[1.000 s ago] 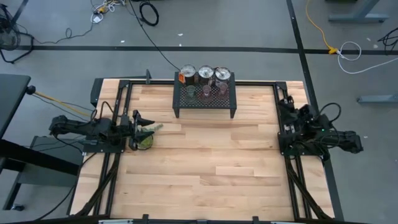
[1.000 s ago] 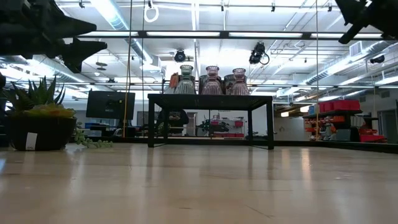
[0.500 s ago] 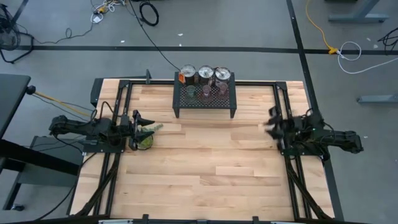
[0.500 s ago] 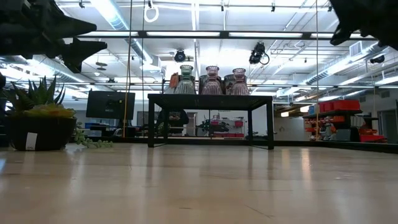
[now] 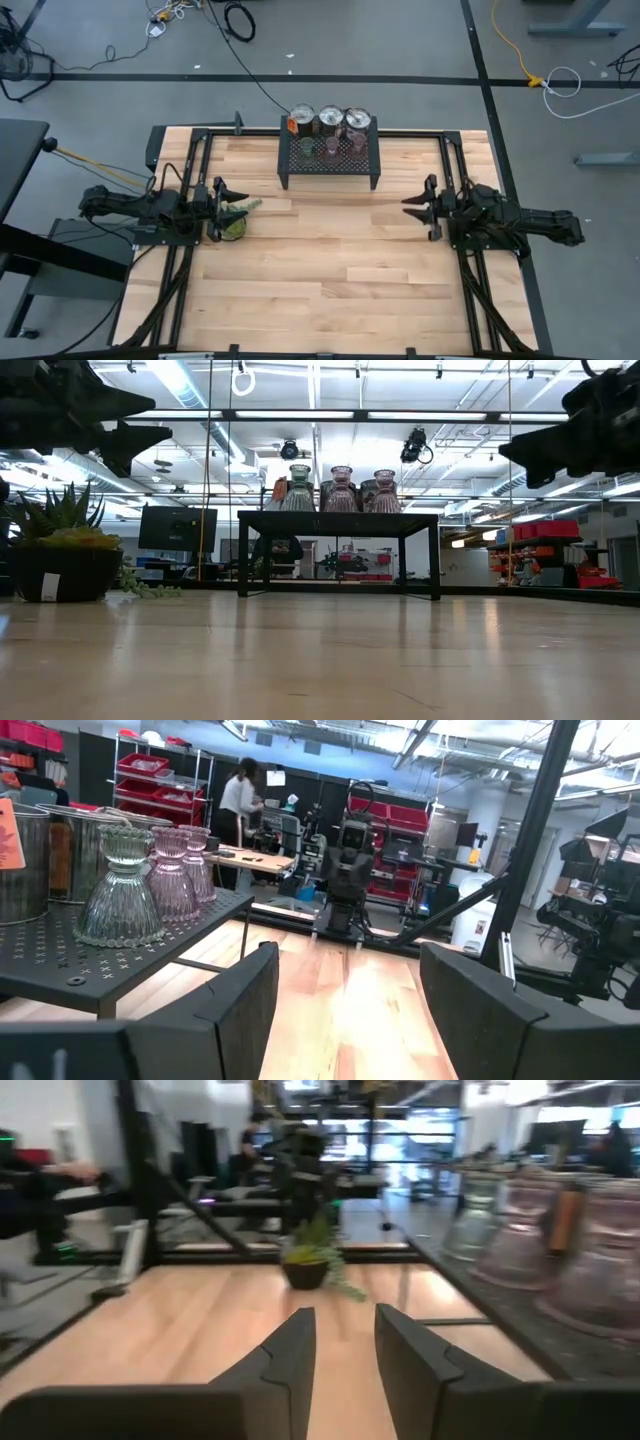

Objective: Pick & Place candle stick holders
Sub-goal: Return to Home Position

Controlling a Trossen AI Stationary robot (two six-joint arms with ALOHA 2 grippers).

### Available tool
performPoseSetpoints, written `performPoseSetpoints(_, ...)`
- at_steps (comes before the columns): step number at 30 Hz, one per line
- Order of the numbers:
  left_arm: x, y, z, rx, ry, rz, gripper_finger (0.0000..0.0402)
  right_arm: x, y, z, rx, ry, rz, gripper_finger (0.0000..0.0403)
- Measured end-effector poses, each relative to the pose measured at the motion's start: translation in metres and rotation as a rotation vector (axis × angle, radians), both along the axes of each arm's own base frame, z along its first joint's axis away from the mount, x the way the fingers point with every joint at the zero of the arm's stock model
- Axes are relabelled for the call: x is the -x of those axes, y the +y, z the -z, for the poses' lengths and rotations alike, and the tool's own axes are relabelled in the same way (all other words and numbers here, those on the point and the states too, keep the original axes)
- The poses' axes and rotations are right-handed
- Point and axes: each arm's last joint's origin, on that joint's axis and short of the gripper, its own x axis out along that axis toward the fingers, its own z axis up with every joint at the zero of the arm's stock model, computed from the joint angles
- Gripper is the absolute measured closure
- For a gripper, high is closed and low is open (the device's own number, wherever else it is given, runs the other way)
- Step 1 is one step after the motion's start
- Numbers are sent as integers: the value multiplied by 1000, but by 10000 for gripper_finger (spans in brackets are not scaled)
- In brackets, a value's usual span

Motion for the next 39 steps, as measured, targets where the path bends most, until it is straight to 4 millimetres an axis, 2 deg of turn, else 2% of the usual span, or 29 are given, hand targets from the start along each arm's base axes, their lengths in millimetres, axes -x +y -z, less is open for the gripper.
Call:
performPoseSetpoints(5, 0, 0, 0, 0, 0, 0, 156, 0, -2, 0, -3, -3, 77, 295)
performPoseSetpoints(14, -1, 2, 3, -10, 36, -18, 156, 0, -3, 0, -3, -3, 92, 295)
performPoseSetpoints(16, -2, 1, 9, -19, 92, 25, 156, 0, -3, 0, -3, -3, 92, 295)
performPoseSetpoints(22, -2, -4, 11, -105, 111, 189, 156, 0, -3, 0, -3, -3, 92, 295)
performPoseSetpoints(39, -2, -4, 10, -114, 108, 197, 156, 0, -3, 0, -3, -3, 92, 295)
